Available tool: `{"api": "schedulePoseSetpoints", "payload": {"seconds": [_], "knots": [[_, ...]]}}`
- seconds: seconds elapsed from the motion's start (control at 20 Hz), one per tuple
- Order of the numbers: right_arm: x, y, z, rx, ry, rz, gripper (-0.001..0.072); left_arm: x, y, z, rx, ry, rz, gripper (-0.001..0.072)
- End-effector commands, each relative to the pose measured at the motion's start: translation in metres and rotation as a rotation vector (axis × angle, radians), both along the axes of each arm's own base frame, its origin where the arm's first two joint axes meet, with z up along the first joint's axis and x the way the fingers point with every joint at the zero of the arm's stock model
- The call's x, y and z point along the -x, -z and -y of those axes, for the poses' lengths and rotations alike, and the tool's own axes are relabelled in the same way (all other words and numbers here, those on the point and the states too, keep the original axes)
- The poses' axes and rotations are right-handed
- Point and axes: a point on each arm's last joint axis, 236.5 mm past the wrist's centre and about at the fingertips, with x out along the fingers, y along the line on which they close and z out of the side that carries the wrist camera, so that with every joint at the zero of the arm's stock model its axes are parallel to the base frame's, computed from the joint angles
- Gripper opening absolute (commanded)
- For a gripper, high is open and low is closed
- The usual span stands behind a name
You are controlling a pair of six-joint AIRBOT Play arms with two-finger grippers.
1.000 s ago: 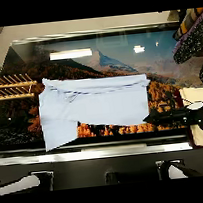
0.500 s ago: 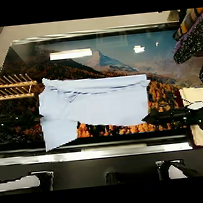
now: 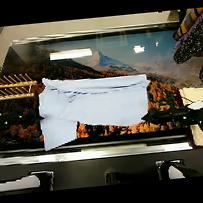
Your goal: Fold the clothes and pants, and hang the long-sleeved shirts on hangers.
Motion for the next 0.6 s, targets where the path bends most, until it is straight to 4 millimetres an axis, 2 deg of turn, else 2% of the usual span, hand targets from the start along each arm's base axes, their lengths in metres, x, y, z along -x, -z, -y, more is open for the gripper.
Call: {"api": "schedulePoseSetpoints", "payload": {"seconds": [0.0, 0.1, 0.15, 0.2, 0.3, 0.4, 0.45, 0.55], "knots": [[-0.030, -0.009, -0.010, 0.075, -0.005, 0.125, 0.0029, -0.023, -0.036, 0.009, 0.022, 0.012, 0.102, 0.0017], [-0.069, -0.035, -0.007, 0.111, 0.060, 0.220, 0.0029, -0.044, -0.075, 0.011, -0.014, 0.020, 0.188, 0.0016], [-0.086, -0.058, -0.004, 0.117, 0.074, 0.276, 0.0029, -0.057, -0.103, 0.011, -0.038, 0.024, 0.249, 0.0016], [-0.105, -0.088, 0.000, 0.125, 0.083, 0.344, 0.0029, -0.069, -0.134, 0.013, -0.061, 0.029, 0.314, 0.0016], [-0.130, -0.159, 0.001, 0.131, 0.067, 0.481, 0.0029, -0.089, -0.213, 0.013, -0.112, 0.020, 0.472, 0.0016], [-0.139, -0.245, -0.001, 0.146, 0.041, 0.644, 0.0029, -0.092, -0.306, 0.014, -0.166, 0.003, 0.641, 0.0017], [-0.136, -0.283, 0.000, 0.166, 0.042, 0.715, 0.0029, -0.084, -0.349, 0.014, -0.204, -0.002, 0.713, 0.0016], [-0.120, -0.355, 0.009, 0.251, 0.067, 0.859, 0.0029, -0.055, -0.430, 0.015, -0.301, -0.027, 0.840, 0.0016]]}}
